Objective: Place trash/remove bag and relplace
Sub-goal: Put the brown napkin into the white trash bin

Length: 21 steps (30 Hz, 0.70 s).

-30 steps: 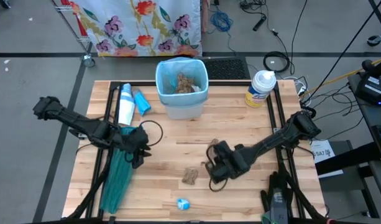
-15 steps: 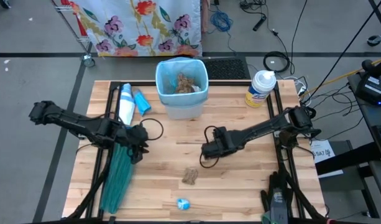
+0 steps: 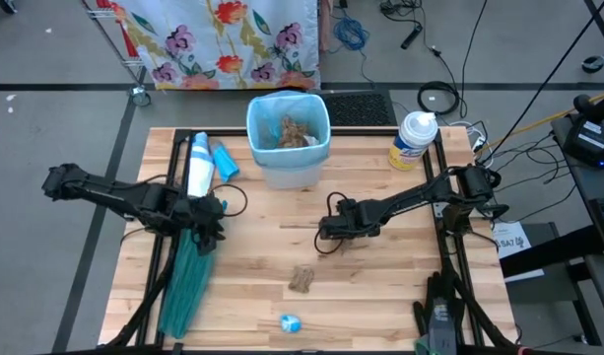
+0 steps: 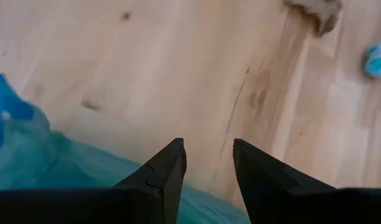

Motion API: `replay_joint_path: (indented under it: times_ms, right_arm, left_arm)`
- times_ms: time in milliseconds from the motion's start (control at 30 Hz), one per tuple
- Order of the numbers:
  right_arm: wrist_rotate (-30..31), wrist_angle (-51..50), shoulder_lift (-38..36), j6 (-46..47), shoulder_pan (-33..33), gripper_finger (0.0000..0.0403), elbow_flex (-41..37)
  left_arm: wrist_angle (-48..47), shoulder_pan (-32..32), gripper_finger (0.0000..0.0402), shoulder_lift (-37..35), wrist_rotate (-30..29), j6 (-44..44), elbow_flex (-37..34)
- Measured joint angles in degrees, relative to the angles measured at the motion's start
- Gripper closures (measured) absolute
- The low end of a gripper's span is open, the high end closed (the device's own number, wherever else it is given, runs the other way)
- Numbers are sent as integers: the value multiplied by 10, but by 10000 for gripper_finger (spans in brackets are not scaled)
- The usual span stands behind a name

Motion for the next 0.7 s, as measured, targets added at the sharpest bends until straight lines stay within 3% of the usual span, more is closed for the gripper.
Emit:
replay_joint_path:
  times_ms: [100, 200, 267, 467, 700]
  right_arm:
    - [-8, -10, 0, 9, 6, 263, 0]
    - [-10, -12, 0, 8, 16, 355, 6]
    - [-10, -17, 0, -3, 24, 388, 22]
    - [3, -161, 0, -22, 35, 394, 130]
    - [76, -397, 0, -109, 26, 400, 353]
  left_arm:
    - [-7, 0, 263, -27, 3, -4, 0]
    - [-13, 0, 263, -49, 3, -3, 0]
    - [-16, 0, 263, -64, 2, -2, 0]
    - [-32, 0, 263, -84, -23, -3, 0]
    - [-46, 0, 263, -83, -29, 3, 0]
